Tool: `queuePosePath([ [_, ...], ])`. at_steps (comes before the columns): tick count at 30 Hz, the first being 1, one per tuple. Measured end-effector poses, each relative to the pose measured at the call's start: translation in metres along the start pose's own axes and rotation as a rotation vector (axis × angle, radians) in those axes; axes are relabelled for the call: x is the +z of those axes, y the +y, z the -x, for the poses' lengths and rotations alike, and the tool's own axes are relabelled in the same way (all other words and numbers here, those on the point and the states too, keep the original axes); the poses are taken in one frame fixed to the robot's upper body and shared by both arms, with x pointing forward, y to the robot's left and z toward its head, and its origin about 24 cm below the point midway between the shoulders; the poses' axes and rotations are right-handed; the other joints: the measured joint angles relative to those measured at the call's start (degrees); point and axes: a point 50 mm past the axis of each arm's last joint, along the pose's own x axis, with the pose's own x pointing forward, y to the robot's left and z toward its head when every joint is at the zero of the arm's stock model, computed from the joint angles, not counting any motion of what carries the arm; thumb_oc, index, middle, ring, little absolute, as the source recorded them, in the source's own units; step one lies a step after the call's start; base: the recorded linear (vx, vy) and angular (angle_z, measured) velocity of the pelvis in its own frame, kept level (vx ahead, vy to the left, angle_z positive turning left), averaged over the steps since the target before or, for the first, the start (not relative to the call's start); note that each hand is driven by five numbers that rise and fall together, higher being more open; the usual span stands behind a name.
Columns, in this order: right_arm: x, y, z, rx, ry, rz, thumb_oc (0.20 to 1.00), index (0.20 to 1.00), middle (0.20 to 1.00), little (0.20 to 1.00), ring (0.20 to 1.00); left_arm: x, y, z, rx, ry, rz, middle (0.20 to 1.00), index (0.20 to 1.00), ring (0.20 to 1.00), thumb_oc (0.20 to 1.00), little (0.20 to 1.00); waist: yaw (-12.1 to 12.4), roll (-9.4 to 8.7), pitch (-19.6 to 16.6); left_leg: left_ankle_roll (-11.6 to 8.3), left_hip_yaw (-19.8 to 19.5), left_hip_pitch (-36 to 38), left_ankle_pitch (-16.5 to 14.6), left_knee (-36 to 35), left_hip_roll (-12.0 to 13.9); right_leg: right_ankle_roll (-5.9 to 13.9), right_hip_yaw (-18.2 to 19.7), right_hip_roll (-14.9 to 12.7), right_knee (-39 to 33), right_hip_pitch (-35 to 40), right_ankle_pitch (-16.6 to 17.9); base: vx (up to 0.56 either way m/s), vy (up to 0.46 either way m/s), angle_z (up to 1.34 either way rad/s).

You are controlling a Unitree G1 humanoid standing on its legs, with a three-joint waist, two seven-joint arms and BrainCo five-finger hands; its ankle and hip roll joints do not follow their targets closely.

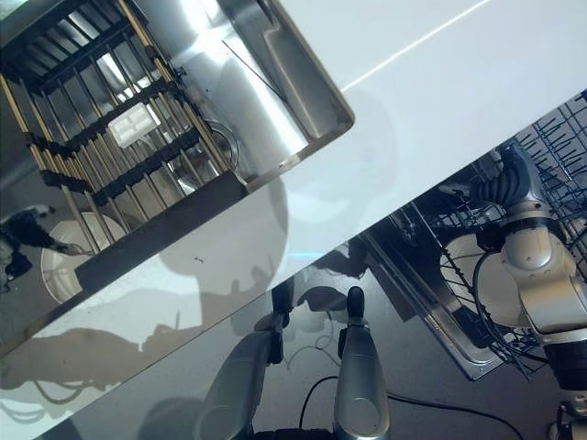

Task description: Pick up plates and place into dishwasher.

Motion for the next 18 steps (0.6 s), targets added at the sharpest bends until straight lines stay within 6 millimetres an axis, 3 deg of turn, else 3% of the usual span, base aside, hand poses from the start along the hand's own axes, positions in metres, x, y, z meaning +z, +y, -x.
queuePosePath([
  [11, 0.002, 0.008, -0.001, -0.004, 0.017, -0.015, 1.0, 1.0, 1.0, 1.0, 1.0, 0.0, 0.018, 0.001, 0.28, 0.041, 0.021, 1.0, 1.0, 1.0, 1.0, 1.0, -0.01, -0.64, 0.31, 0.02, -0.33, -0.58, 0.0, 0.82, 0.04, -0.07, -0.36, 0.04, 0.62, -0.26, 0.05, 0.0, -0.004, 0.01],
  [18, 0.005, 0.007, -0.004, -0.016, 0.015, -0.02, 1.0, 1.0, 1.0, 1.0, 1.0, 0.009, 0.01, -0.001, 0.213, 0.002, 0.028, 1.0, 1.0, 1.0, 1.0, 1.0, -0.91, -0.93, 0.33, 0.24, -0.79, -2.65, 0.14, 2.11, 0.14, -0.05, -0.49, 0.17, 0.73, -1.64, 0.81, 0.01, 0.025, 0.01],
])
